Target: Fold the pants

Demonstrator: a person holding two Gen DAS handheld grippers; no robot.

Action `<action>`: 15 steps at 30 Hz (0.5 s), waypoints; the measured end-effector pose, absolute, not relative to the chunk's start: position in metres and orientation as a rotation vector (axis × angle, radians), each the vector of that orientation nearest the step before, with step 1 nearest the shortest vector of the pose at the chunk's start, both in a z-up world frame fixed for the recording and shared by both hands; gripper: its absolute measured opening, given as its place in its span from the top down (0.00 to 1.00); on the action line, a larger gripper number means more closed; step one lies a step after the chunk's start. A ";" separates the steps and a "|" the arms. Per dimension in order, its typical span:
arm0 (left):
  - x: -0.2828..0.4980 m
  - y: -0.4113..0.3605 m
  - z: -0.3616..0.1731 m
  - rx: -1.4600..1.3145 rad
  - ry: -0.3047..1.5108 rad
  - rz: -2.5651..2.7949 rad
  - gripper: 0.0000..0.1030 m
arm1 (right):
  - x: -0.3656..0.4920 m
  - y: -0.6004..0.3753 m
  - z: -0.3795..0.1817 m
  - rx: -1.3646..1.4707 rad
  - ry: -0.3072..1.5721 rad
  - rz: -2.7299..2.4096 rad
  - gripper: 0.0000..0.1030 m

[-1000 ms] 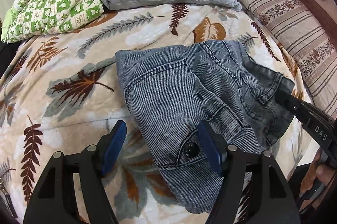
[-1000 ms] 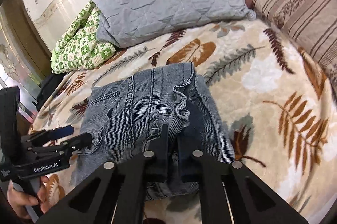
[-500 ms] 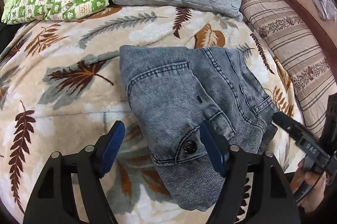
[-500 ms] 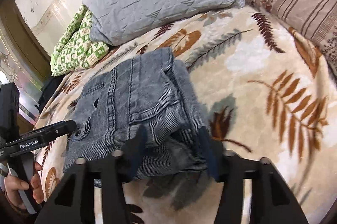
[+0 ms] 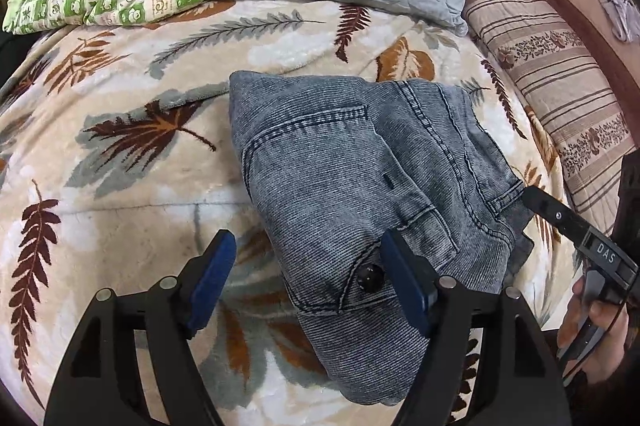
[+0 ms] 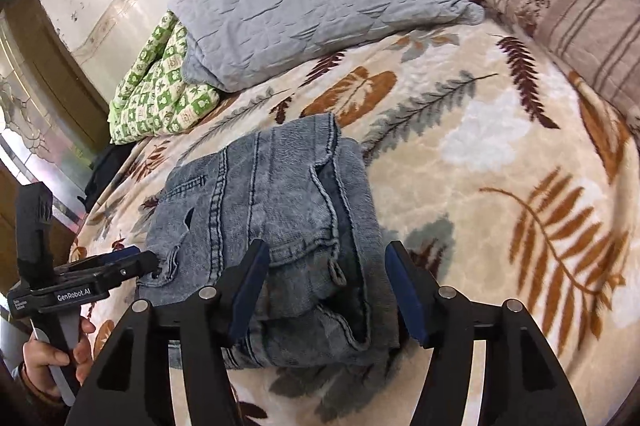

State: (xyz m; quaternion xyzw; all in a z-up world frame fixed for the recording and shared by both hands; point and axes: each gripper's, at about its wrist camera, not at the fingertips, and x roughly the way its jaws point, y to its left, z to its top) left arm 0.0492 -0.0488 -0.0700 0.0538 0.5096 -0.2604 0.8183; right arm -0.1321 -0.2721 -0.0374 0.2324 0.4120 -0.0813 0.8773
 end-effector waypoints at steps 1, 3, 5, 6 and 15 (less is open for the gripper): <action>0.049 -0.049 -0.070 0.118 1.083 -0.553 0.27 | -0.130 -0.273 -0.038 0.487 0.859 -0.169 0.40; 0.049 -0.050 -0.070 0.122 1.082 -0.550 0.27 | -0.126 -0.274 -0.040 0.492 0.858 -0.158 0.40; 0.050 -0.050 -0.071 0.120 1.081 -0.547 0.27 | -0.123 -0.274 -0.041 0.488 0.860 -0.155 0.40; 0.051 -0.049 -0.071 0.118 1.081 -0.545 0.27 | -0.122 -0.273 -0.041 0.486 0.860 -0.152 0.40; 0.052 -0.046 -0.072 0.087 1.089 -0.546 0.27 | -0.122 -0.271 -0.041 0.465 0.873 -0.138 0.36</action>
